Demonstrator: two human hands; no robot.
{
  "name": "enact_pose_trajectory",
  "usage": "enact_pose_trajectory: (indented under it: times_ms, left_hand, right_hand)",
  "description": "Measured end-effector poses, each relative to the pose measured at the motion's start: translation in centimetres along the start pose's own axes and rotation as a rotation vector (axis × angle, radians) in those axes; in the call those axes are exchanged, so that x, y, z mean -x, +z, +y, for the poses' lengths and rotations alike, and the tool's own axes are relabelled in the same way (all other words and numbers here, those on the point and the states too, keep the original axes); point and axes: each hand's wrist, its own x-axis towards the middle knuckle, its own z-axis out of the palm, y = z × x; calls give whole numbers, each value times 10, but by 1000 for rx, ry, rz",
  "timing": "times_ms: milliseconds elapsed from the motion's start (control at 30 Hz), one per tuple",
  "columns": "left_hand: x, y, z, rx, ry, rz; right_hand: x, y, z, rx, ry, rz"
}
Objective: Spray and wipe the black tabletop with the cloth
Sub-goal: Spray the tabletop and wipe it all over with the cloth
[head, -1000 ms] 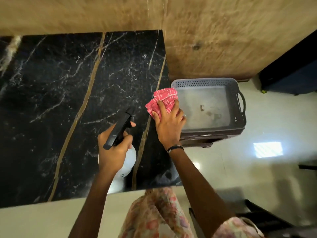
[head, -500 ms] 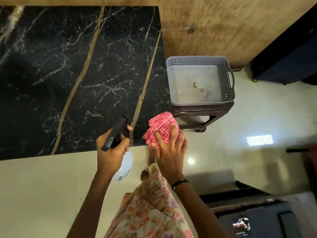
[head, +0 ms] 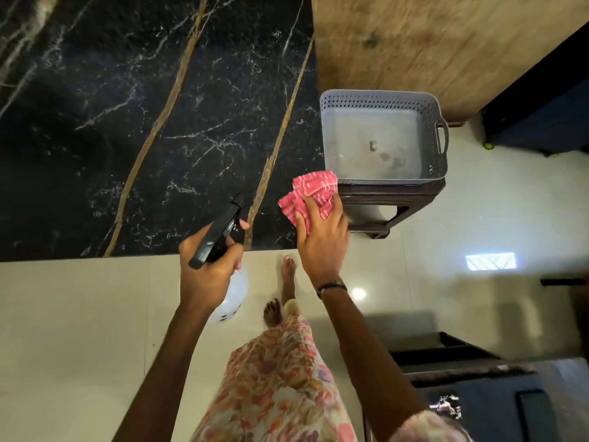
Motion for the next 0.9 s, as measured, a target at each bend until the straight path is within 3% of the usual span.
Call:
enact_pose_trajectory:
  times_ms: [167,333,433,700,800,900]
  left_hand:
    - [-2,-13,-6,-8,-33,25]
    - [-3,-26,-6,-34,-18,64]
    - [-3,-29,-9,-47,-16,88]
    - [7,-32,-20,-54,-56,145]
    - [13,-31,-22,-39,-48,152]
    - [22,-33,-20,-14,-46,166]
  right_hand:
    - [51,5,36,-148,-139,-28]
    - [24,4,63,57,-584,-38]
    - [9,-5,64,181,-722,-93]
    - [9,-9,40,327,-830,-175]
    - [11,2,-2,359,-991,-222]
    - [23,20,-58,384,-1009,-298]
